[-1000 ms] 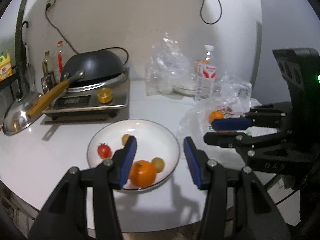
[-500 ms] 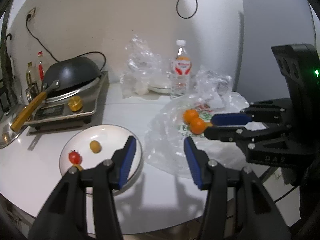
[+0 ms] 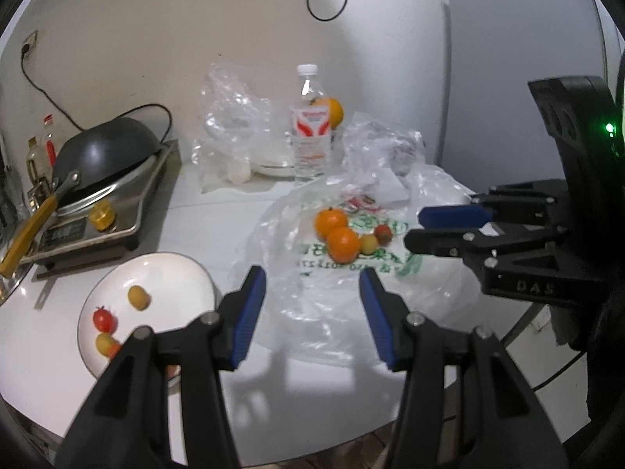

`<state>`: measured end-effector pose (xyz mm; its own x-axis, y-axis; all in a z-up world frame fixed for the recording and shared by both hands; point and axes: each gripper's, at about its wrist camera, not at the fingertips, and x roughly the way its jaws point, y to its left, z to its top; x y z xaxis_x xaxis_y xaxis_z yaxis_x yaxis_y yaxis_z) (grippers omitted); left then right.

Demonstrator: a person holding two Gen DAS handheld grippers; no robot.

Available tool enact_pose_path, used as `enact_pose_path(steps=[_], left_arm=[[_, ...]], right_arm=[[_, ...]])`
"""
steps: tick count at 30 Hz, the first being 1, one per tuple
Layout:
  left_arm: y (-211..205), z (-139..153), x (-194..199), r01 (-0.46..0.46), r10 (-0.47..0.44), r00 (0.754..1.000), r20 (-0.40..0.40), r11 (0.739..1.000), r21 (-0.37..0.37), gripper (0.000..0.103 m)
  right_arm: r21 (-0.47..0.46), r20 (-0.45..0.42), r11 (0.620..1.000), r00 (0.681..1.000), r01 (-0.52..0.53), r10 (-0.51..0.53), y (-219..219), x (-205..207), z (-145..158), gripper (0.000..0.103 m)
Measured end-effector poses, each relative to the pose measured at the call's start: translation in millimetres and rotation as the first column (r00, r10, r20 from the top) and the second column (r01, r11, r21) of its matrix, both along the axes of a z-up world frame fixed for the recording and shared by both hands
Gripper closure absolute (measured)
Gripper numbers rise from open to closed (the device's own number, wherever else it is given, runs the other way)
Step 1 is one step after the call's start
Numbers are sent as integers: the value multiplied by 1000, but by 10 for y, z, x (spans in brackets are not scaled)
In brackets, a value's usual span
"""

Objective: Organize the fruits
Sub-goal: 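Move both open grippers back toward the fruit on the plastic bag, then lower both open grippers toward an orange and a red tomato on the bag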

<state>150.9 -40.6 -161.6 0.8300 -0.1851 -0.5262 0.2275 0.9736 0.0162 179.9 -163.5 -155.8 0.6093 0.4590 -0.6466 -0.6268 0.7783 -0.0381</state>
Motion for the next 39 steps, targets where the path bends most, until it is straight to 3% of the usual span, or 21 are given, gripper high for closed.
enact_pose_path(steps=[15,39], left_arm=[[-391,-22,244,39,-38,999,-26,998,41,52],[-694,-85,784,45,-39,995,-87,997,70,52]], right_arm=[[-2,-36,999,998,45,-45,-454,204,-178,75],[29,-94,999,995,25,-23,-689,700,-283,75]])
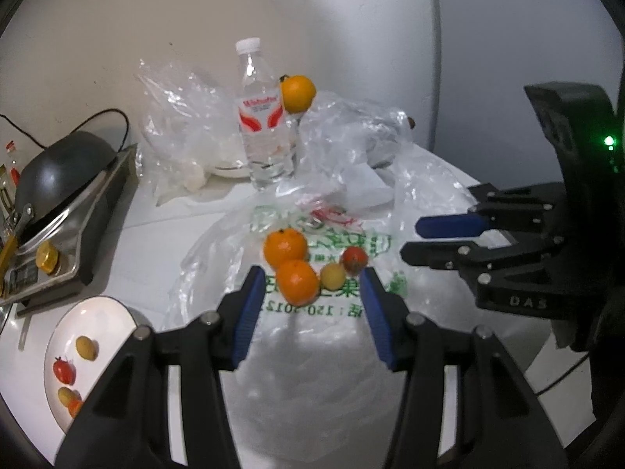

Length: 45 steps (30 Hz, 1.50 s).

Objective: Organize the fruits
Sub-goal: 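Lower both open grippers toward an orange and a red tomato on the bag, then grasp an orange with the left gripper while the right gripper grasps the red tomato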

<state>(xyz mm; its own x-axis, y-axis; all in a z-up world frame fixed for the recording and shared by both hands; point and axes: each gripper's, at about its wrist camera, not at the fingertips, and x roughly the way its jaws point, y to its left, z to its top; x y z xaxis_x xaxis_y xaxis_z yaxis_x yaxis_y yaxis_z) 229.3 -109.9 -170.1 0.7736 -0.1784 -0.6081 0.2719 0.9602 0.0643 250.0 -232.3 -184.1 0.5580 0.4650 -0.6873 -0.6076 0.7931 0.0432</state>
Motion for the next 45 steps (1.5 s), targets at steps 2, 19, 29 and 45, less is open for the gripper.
enact_pose_path(steps=[2,19,29,45], left_arm=[[-28,-43,86,-8,8,1000,-18,1000,8,52],[-49,-375,689,-61,65,990,-126,997,37,52],[27,-576,870,-71,76,979,-190,997,33,52],[149,-686,883,-55,51,979,-198,998,-12,61]], right_arm=[[6,-9,1000,1000,-6,6,-10,54,-17,75],[23,-76,999,996,-45,46,51,331,-215,75],[5,-94,999,995,-35,35,105,445,-268,75],[-28,-127,998,991,-53,49,267,579,-392,75]])
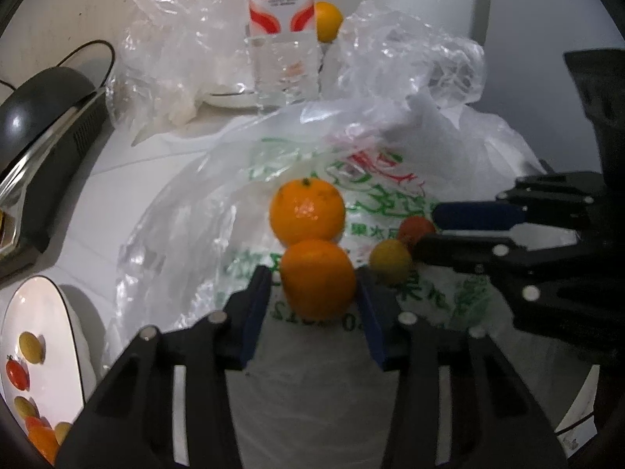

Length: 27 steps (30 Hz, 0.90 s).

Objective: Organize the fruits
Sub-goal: 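Grasp an orange with the left gripper while the right gripper grasps the red tomato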

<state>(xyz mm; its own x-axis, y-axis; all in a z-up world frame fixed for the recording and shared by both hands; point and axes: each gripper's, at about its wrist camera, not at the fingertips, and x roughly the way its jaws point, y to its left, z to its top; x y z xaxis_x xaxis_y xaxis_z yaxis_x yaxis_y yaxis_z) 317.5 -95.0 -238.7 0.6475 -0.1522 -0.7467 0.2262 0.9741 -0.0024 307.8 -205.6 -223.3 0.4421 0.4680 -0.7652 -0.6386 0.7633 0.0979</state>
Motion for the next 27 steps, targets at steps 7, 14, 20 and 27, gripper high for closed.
enact_pose_path(steps=[7,14,20,27], left_arm=[[4,28,-52,10,-10,1000,2,1000,-17,64],[52,31,-51,2,-2,1000,-5,999,-32,64],[93,-6,51,-17,15,999,-34,998,-57,63],[111,19,28,-6,5,1000,-15,998,-65,64]], right_arm=[[4,-5,1000,1000,-8,8,42,31,-14,75],[-17,-18,1000,1000,-11,11,97,50,-61,73],[-20,-16,1000,1000,-12,12,99,54,-84,73],[-31,2,999,1000,-14,14,84,7,-72,73]])
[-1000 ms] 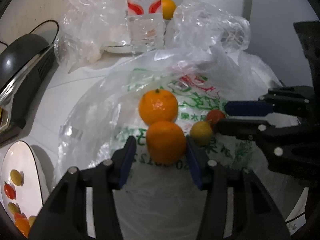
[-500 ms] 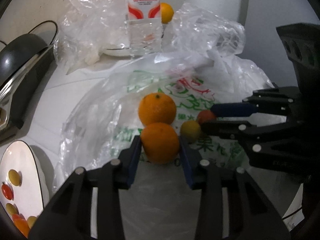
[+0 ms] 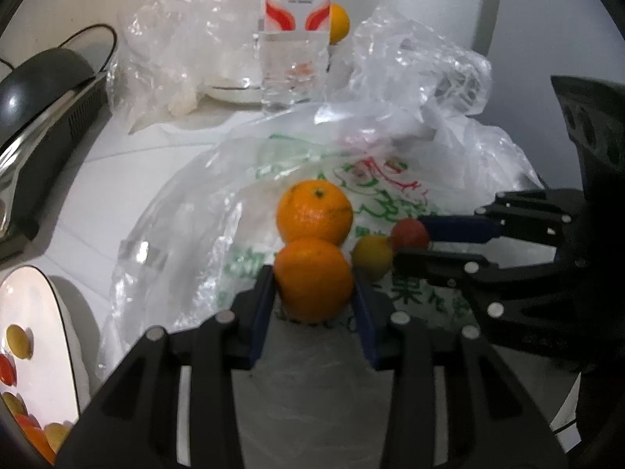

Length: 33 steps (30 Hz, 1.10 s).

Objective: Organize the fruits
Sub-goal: 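Grasp an orange with the left gripper while the right gripper grasps the red tomato, then carry the orange and red tomato in both grippers over the white plate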

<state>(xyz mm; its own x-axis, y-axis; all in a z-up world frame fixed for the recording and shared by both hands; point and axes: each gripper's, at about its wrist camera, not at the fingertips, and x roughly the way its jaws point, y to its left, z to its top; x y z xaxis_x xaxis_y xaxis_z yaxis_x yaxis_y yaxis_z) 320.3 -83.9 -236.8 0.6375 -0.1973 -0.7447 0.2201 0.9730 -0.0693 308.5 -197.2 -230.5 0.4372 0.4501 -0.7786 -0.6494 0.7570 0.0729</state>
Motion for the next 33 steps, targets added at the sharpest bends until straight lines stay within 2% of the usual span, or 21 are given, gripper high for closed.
enact_pose_path(steps=[4,21,33], left_arm=[[-53,17,-81,37,-37,999,9,999,0,64],[43,312,-550,52,-50,996,77,998,-26,64],[115,487,-792,60,-58,991,119,998,-13,64]], right_arm=[[4,15,1000,1000,8,-8,-17,-55,57,73],[18,83,1000,996,22,-23,25,-371,357,73],[36,122,999,992,16,-20,107,-581,523,73]])
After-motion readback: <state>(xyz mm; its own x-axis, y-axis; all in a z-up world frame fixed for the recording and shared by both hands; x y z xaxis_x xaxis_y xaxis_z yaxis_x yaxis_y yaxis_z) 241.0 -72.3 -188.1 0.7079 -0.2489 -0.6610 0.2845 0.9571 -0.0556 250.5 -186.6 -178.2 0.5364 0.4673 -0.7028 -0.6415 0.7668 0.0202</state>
